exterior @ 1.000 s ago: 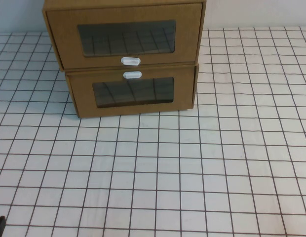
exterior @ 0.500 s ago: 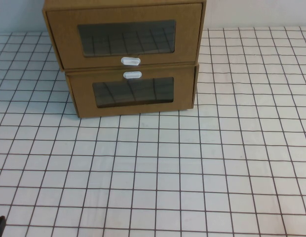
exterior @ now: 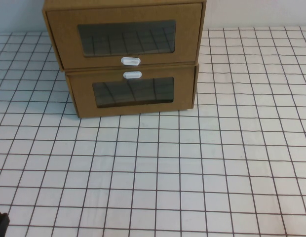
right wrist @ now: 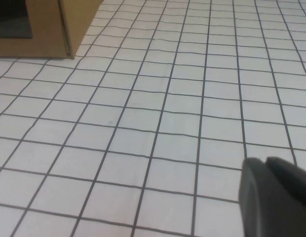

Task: Open the shoe box
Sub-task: 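Pull the top drawer of the cardboard box fully open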

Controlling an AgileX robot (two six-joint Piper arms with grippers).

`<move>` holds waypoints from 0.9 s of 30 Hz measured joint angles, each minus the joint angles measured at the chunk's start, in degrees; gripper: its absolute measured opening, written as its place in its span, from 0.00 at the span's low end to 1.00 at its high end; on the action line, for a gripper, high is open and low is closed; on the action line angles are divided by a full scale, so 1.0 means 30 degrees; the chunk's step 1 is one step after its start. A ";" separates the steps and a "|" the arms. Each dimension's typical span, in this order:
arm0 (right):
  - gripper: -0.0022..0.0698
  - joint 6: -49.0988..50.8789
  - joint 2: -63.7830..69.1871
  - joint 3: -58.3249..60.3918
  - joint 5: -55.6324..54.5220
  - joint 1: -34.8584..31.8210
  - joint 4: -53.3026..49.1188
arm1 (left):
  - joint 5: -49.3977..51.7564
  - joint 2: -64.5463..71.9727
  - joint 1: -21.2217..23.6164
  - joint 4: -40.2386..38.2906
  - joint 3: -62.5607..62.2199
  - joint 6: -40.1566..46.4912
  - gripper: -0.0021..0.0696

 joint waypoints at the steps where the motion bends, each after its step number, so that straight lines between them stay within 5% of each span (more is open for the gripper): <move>1: 0.01 0.0000 0.0000 0.0000 0.0000 0.0000 0.0000 | -0.0320 0.0000 0.0000 -0.0612 0.0000 0.0000 0.03; 10: 0.01 0.0000 0.0000 0.0000 0.0000 0.0000 0.0000 | -0.3729 0.0000 0.0000 -0.8663 0.0000 -0.1430 0.03; 18: 0.01 0.0000 0.0000 0.0000 0.0000 0.0000 0.0000 | -0.4819 0.0000 0.0000 -1.0241 -0.0056 -0.1315 0.03; 27: 0.01 0.0000 0.0000 0.0000 0.0000 0.0000 0.0000 | 0.1704 0.6583 0.0000 -0.8971 -0.6508 0.0231 0.03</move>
